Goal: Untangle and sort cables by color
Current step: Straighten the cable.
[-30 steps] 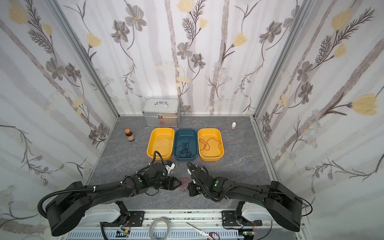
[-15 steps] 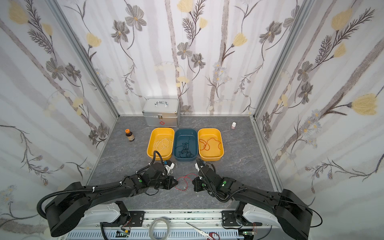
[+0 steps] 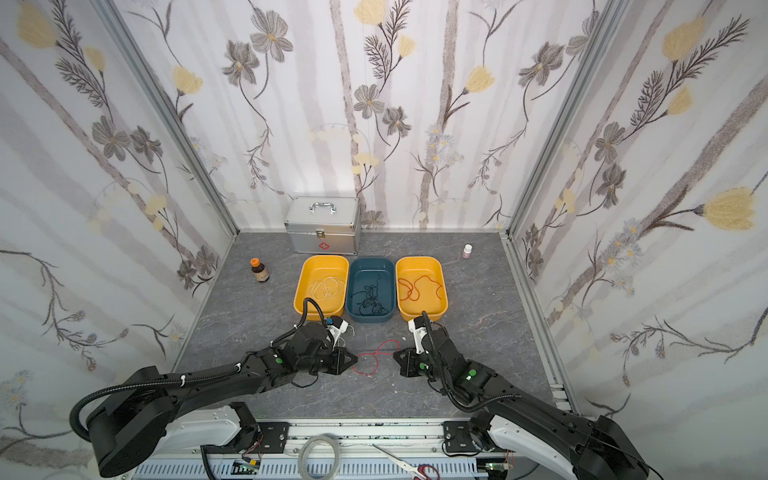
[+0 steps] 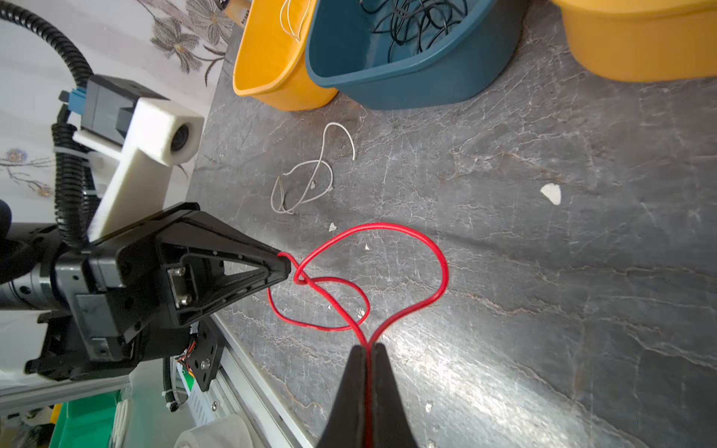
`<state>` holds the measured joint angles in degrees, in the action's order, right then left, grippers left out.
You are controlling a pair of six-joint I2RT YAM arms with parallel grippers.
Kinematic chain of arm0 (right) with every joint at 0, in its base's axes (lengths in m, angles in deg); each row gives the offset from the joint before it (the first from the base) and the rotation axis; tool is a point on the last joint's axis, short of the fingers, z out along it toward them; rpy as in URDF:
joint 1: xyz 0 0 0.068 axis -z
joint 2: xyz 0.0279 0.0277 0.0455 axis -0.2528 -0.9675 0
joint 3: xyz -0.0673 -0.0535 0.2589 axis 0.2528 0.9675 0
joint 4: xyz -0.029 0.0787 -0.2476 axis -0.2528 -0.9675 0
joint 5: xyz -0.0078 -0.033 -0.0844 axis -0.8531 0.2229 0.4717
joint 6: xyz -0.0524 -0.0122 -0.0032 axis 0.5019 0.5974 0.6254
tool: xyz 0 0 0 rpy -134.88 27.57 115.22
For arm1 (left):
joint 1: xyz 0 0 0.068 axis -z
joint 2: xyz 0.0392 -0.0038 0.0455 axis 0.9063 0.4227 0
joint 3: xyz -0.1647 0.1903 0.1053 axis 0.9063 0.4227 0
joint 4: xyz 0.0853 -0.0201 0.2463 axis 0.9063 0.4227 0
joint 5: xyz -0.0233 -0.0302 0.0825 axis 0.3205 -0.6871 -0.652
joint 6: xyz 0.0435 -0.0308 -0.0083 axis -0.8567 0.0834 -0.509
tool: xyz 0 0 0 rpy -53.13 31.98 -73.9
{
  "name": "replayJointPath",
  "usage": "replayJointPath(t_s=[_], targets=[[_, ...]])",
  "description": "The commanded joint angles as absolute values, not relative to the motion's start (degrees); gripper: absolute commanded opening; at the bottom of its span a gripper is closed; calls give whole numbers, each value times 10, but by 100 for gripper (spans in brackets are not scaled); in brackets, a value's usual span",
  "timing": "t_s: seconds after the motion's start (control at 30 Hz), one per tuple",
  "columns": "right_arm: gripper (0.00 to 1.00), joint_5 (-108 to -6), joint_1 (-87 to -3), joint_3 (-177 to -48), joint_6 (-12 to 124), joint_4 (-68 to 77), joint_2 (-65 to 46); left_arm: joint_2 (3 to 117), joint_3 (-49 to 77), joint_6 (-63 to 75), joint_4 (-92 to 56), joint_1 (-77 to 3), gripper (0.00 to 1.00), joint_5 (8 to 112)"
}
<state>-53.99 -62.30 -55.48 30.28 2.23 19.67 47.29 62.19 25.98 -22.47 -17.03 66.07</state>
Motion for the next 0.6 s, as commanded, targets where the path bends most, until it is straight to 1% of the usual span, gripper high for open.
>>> replayJointPath(t_s=[0.0, 0.13, 0.2, 0.27, 0.3, 0.37, 0.43, 0.57], targets=[[5, -545, -638, -569, 327, 40, 166, 484, 614, 253, -177, -174, 0, 629], [7, -524, -700, -610, 350, 40, 91, 485, 611, 254, -183, -174, 0, 627], [11, -526, -717, -622, 353, 48, 55, 482, 613, 252, -183, -174, 0, 624], [18, -531, -723, -630, 353, 57, 29, 475, 613, 248, -179, -174, 0, 621], [21, -533, -723, -632, 353, 58, 25, 471, 613, 245, -175, -174, 0, 619], [32, -535, -723, -634, 356, 58, 29, 462, 612, 240, -165, -174, 0, 612], [39, -543, -721, -638, 366, 53, 41, 453, 611, 233, -153, -174, 0, 603], [41, -510, -698, -636, 378, 21, 81, 438, 613, 215, -147, -174, 0, 602]])
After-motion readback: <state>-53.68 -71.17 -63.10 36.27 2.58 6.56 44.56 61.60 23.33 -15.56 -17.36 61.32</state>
